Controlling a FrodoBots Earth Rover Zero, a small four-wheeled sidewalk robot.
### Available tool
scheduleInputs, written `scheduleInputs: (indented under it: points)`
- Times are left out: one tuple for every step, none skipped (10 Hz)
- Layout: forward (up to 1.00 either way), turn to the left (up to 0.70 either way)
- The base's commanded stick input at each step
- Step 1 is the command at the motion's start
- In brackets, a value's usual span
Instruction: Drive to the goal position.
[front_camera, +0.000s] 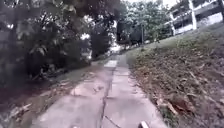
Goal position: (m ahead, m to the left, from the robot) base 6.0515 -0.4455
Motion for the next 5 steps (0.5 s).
scheduleInputs:
  points:
    - [0.7,0.01]
    - [0.7,-0.03]
    - [0.7,-0.11]
    - [0.7,-0.13]
    - [0.7,-0.13]
